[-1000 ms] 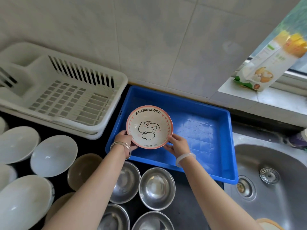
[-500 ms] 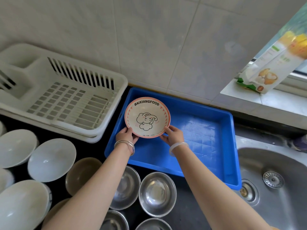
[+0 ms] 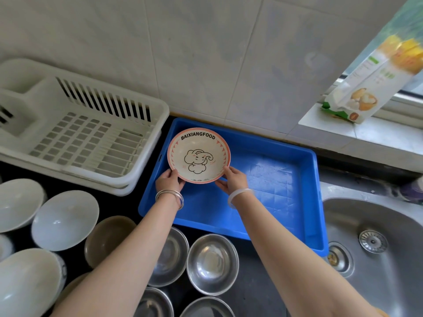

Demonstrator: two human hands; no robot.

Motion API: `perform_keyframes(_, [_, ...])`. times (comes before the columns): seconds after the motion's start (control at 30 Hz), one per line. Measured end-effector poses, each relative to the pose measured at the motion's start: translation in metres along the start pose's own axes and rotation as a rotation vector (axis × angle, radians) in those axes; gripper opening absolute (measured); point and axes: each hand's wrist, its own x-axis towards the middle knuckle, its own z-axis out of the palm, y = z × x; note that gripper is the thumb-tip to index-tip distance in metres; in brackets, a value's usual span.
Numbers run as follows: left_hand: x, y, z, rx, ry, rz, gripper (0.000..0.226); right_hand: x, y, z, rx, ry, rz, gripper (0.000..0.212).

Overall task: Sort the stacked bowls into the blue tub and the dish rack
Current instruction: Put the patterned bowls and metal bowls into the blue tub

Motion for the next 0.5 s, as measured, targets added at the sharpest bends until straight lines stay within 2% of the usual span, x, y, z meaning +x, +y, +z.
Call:
perform_keyframes(0.17, [-0.020, -0.006, -0.001, 0.160, -0.009, 0.141, 0.027, -0.019, -0.002, -0.008, -0.104, -0.059, 0.005, 0.026])
perform_keyframes(0.23, [-0.034, -0.010, -0.005, 0.229, -0.051, 0.157, 0.019, -0.031, -0.002, -0.016, -0.137, -0.058, -0.025, 0.026])
perform_keyframes(0.3, [-0.051, -0.016, -0.008, 0.310, -0.117, 0.172, 0.024, -0.047, -0.004, -0.030, -0.164, -0.046, -0.065, 0.030])
perform_keyframes(0.37, [-0.074, -0.023, -0.007, 0.446, -0.176, 0.191, 0.018, -0.065, -0.005, -0.049, -0.208, -0.029, -0.126, 0.025])
perform_keyframes(0.43, [-0.100, -0.032, -0.002, 0.577, -0.235, 0.225, 0.036, -0.086, -0.002, -0.075, -0.277, 0.002, -0.184, 0.021])
perform_keyframes(0.5, [-0.125, -0.047, 0.007, 0.692, -0.328, 0.281, 0.036, -0.108, 0.005, -0.104, -0.359, 0.054, -0.230, 0.020])
